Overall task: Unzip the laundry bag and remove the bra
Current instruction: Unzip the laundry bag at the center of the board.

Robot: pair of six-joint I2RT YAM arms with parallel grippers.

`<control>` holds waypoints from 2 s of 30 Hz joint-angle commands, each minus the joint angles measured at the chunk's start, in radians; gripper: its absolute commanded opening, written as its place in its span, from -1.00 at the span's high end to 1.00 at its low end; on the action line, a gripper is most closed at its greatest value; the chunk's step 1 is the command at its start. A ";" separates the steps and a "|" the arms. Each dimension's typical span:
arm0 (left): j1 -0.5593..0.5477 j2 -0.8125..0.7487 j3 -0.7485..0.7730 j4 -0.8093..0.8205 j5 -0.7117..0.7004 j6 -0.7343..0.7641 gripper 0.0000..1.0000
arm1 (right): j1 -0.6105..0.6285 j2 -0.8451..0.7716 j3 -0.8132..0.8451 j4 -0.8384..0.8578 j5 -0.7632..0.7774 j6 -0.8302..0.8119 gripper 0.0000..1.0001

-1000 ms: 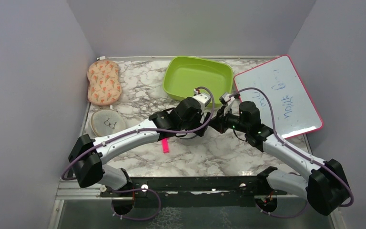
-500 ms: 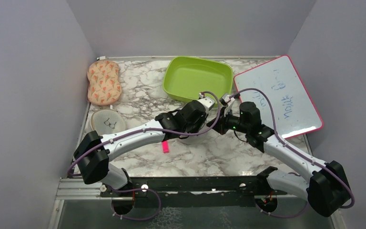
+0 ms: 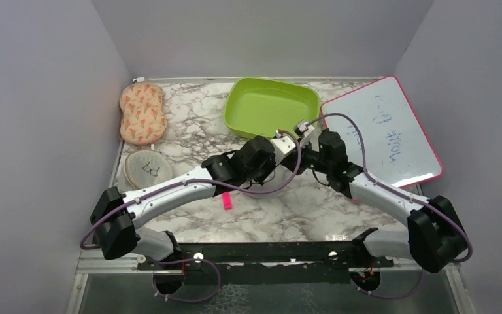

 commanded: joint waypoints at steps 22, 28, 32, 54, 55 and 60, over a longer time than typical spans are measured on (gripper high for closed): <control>-0.007 -0.129 -0.099 0.014 -0.054 -0.144 0.32 | -0.059 0.068 0.080 0.078 -0.139 -0.051 0.97; -0.007 -0.100 -0.022 -0.010 -0.073 -0.270 -0.33 | -0.057 -0.025 0.052 -0.058 -0.167 -0.001 0.97; -0.007 -0.063 0.002 0.014 -0.055 -0.293 -0.47 | -0.057 -0.085 0.029 -0.110 -0.190 0.030 0.97; -0.114 0.086 -0.032 0.051 -0.324 -0.347 -0.06 | -0.056 -0.136 -0.024 -0.094 -0.171 0.102 0.97; -0.115 0.081 -0.040 0.049 -0.329 -0.347 0.09 | -0.057 -0.137 -0.025 -0.093 -0.174 0.101 0.97; -0.115 0.061 -0.058 0.049 -0.307 -0.338 0.62 | -0.057 -0.134 -0.029 -0.091 -0.203 0.091 0.97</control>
